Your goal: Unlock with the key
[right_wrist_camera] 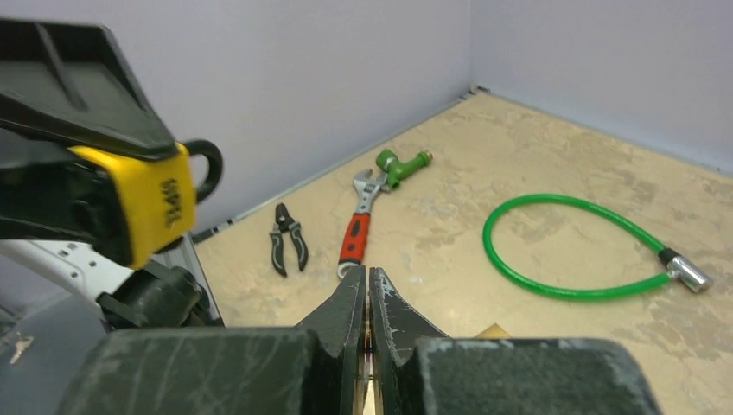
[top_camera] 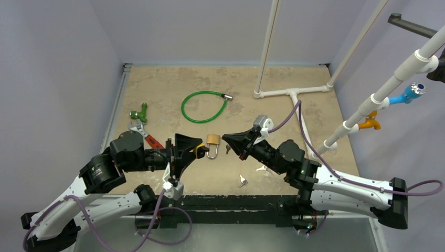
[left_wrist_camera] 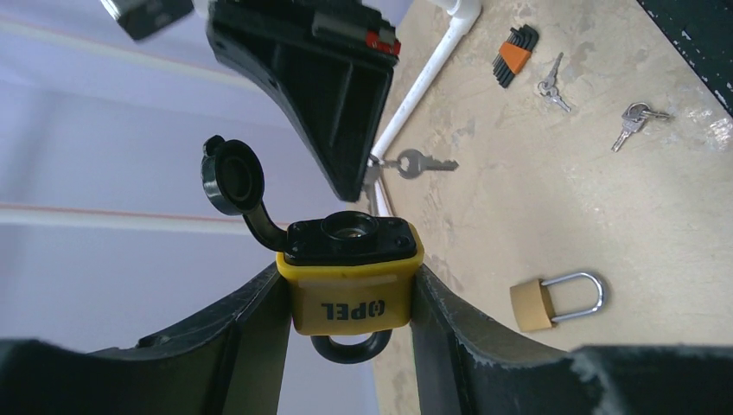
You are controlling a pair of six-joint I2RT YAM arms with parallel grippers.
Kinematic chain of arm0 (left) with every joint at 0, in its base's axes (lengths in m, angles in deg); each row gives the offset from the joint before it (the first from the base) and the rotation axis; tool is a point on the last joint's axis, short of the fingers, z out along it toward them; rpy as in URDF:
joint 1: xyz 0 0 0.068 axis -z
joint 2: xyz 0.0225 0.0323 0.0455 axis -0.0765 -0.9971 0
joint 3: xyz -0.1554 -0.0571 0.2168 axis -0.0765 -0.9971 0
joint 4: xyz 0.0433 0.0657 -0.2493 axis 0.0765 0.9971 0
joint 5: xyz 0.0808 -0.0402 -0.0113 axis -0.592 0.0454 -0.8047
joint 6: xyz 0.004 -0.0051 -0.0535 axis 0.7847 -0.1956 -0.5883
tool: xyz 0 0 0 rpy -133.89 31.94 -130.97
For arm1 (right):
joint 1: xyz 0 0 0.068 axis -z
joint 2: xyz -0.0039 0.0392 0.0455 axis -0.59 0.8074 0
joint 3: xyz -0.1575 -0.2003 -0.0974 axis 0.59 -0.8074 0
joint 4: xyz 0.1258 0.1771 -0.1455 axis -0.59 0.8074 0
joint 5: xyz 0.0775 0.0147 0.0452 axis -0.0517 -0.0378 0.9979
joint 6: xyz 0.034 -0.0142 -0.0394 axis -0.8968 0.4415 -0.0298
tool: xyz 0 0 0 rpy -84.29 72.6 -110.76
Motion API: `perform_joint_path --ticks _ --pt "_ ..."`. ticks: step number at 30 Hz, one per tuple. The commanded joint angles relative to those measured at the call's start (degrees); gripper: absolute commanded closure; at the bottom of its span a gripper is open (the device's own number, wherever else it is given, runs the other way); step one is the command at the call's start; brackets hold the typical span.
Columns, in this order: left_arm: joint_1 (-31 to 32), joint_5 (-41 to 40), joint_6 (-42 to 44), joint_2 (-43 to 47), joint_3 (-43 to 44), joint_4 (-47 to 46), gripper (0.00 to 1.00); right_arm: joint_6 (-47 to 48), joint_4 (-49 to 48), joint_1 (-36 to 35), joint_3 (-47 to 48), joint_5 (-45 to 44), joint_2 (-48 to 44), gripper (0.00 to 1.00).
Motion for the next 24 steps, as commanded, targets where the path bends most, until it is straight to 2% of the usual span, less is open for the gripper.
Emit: perform_joint_path --ticks 1,7,9,11,14,19,24 --pt "0.28 9.05 11.78 0.88 1.53 -6.33 1.0 1.02 -0.24 0.57 0.03 -1.39 0.42 1.0" --pt "0.37 11.94 15.5 1.61 1.54 -4.81 1.0 0.1 -0.16 0.67 0.12 -1.19 0.46 1.0" --pt "0.37 9.95 14.63 1.64 0.67 -3.46 1.0 -0.33 0.05 0.65 0.08 -1.59 0.21 1.0" --pt "0.35 5.03 12.48 0.28 0.32 1.92 1.0 -0.56 0.83 0.62 0.28 -2.2 -0.12 1.0" --pt "-0.5 -5.78 3.05 -2.39 -5.31 4.24 1.0 -0.7 2.73 0.66 1.02 -3.49 -0.22 1.0" --pt "-9.8 -5.76 3.21 -3.48 -20.74 -0.13 1.0 -2.24 6.74 0.68 2.48 -3.75 0.21 1.0" --pt "-13.67 -8.08 -0.56 -16.61 -25.64 -2.36 1.0 -5.56 8.3 0.67 0.65 -3.72 -2.07 1.0"
